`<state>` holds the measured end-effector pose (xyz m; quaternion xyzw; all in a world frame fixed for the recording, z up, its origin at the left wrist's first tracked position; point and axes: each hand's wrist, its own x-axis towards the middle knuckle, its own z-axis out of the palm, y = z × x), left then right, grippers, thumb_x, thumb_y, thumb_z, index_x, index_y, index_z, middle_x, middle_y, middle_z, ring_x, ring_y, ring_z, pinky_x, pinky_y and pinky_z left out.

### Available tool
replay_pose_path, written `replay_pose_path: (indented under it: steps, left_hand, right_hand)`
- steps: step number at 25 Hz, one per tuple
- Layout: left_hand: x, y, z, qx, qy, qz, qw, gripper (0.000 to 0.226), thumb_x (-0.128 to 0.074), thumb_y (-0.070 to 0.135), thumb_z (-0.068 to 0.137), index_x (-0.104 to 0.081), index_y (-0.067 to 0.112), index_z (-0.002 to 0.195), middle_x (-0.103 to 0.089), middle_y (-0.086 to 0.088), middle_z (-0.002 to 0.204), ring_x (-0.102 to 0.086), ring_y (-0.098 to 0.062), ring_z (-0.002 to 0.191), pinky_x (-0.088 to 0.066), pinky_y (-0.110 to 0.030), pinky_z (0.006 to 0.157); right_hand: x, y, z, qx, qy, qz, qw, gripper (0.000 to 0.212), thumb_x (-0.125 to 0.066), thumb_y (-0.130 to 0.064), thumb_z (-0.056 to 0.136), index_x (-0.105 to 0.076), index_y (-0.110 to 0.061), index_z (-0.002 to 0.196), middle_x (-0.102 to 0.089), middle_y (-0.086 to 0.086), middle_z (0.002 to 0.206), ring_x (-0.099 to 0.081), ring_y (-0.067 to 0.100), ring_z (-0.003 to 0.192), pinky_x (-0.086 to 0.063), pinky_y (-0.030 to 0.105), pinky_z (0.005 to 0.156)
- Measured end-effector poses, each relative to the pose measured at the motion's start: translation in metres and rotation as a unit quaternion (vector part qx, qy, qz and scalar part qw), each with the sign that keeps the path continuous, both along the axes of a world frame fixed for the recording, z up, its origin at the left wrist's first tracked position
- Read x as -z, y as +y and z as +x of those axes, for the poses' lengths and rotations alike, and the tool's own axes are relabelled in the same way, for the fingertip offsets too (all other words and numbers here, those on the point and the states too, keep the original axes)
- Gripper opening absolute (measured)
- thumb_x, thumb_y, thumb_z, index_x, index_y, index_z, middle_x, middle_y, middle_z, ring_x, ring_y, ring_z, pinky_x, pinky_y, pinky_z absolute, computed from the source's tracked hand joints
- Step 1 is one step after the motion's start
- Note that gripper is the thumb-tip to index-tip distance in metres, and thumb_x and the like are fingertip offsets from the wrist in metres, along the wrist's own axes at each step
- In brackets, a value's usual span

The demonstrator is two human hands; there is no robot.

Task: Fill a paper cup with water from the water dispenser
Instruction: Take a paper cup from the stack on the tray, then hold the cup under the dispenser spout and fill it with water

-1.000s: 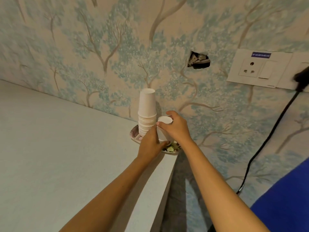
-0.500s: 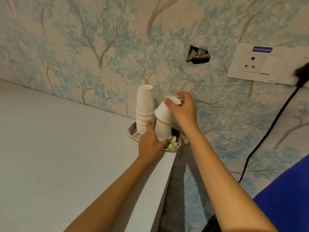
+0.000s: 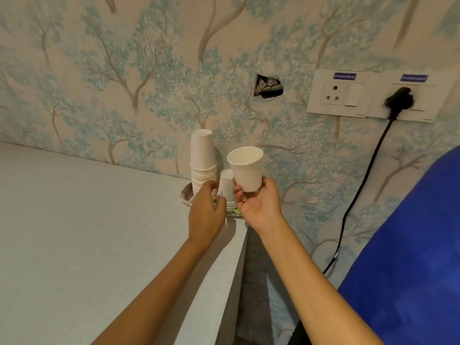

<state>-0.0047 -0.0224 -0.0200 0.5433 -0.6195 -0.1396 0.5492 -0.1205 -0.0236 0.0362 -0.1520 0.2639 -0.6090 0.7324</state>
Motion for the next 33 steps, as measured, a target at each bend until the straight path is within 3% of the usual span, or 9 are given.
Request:
replay_pose_path:
  steps: [3,5,10,15,19,21,26,31,33]
  left_hand:
    - [-0.022,0.031,-0.005,0.100,0.181,-0.040,0.978,0.026,-0.041,0.033,0.098,-0.055,0.023,0.117,-0.062,0.014,0.107,-0.059,0.006,0.101,-0.045,-0.005,0.079]
    - [-0.033,0.057,-0.014,0.168,0.191,-0.046,0.966,0.029,-0.045,0.037,0.096,-0.050,0.028,0.123,-0.058,0.018,0.116,-0.054,0.013,0.108,-0.045,-0.006,0.084]
    - [-0.036,0.127,-0.047,0.186,0.111,-0.038,0.976,0.064,-0.070,0.050,0.077,-0.045,0.030,0.132,-0.061,0.009,0.126,-0.059,-0.007,0.117,-0.053,-0.029,0.094]
    - [-0.025,0.216,-0.081,0.164,0.109,-0.030,0.980,0.062,-0.067,0.054,0.078,-0.046,0.030,0.132,-0.062,0.016,0.122,-0.061,0.000,0.109,-0.054,-0.022,0.087]
    - [-0.003,0.293,-0.110,0.188,0.109,0.004,0.976,0.053,-0.062,0.054,0.082,-0.041,0.039,0.129,-0.060,0.017,0.121,-0.061,0.000,0.109,-0.052,-0.019,0.086]
    - [0.013,0.330,-0.124,0.204,0.106,0.021,0.973,0.048,-0.061,0.049,0.086,-0.038,0.044,0.127,-0.059,0.017,0.122,-0.060,0.000,0.110,-0.051,-0.018,0.087]
    - [0.073,0.408,-0.160,0.243,0.079,0.083,0.963,0.063,-0.071,0.028,0.082,-0.032,0.044,0.129,-0.055,0.008,0.131,-0.057,-0.004,0.120,-0.050,-0.022,0.097]
    - [0.144,0.442,-0.180,0.292,-0.034,0.134,0.947,0.072,-0.073,0.033,0.078,-0.026,0.057,0.127,-0.049,0.027,0.127,-0.054,-0.002,0.120,-0.051,-0.032,0.098]
    - [0.185,0.445,-0.178,0.324,-0.127,0.137,0.927,0.075,-0.068,0.046,0.080,-0.024,0.047,0.140,-0.040,0.024,0.140,-0.040,-0.003,0.135,-0.042,-0.038,0.108]
  right_hand:
    - [0.011,0.026,0.002,-0.065,-0.021,-0.012,0.998,0.044,-0.037,-0.031,0.092,-0.066,0.002,0.095,-0.067,0.020,0.081,-0.058,0.019,0.053,-0.047,0.019,0.043]
    - [0.015,0.051,-0.003,-0.072,-0.011,-0.021,0.997,0.041,-0.038,-0.033,0.095,-0.067,-0.003,0.099,-0.070,0.016,0.080,-0.064,0.019,0.059,-0.051,0.020,0.047]
    - [0.020,0.129,-0.035,-0.048,0.112,-0.015,0.992,0.031,-0.048,-0.035,0.099,-0.067,-0.012,0.106,-0.077,0.010,0.089,-0.074,0.021,0.077,-0.058,0.029,0.055]
    - [0.022,0.235,-0.088,0.007,0.365,-0.118,0.923,0.022,-0.044,-0.016,0.097,-0.063,-0.025,0.103,-0.072,-0.002,0.095,-0.070,0.011,0.081,-0.058,0.026,0.065]
    - [0.033,0.317,-0.125,0.015,0.434,-0.210,0.876,0.047,-0.057,-0.021,0.088,-0.048,-0.029,0.133,-0.060,-0.021,0.119,-0.058,-0.002,0.111,-0.051,0.027,0.094]
    - [0.046,0.351,-0.140,-0.008,0.448,-0.214,0.868,0.059,-0.066,-0.029,0.085,-0.042,-0.028,0.138,-0.056,-0.018,0.127,-0.053,-0.001,0.118,-0.047,0.028,0.100]
    - [0.100,0.424,-0.171,0.048,0.523,-0.169,0.834,0.068,-0.082,-0.036,0.071,-0.046,-0.032,0.128,-0.058,-0.024,0.114,-0.053,-0.016,0.105,-0.044,0.003,0.082]
    - [0.185,0.479,-0.199,0.105,0.531,-0.121,0.832,0.066,-0.086,-0.025,0.066,-0.049,-0.048,0.116,-0.061,-0.027,0.111,-0.056,-0.008,0.108,-0.045,0.005,0.082]
    - [0.231,0.494,-0.205,0.128,0.517,-0.091,0.841,0.069,-0.087,-0.023,0.067,-0.048,-0.046,0.119,-0.059,-0.028,0.115,-0.056,-0.004,0.110,-0.048,0.009,0.083]
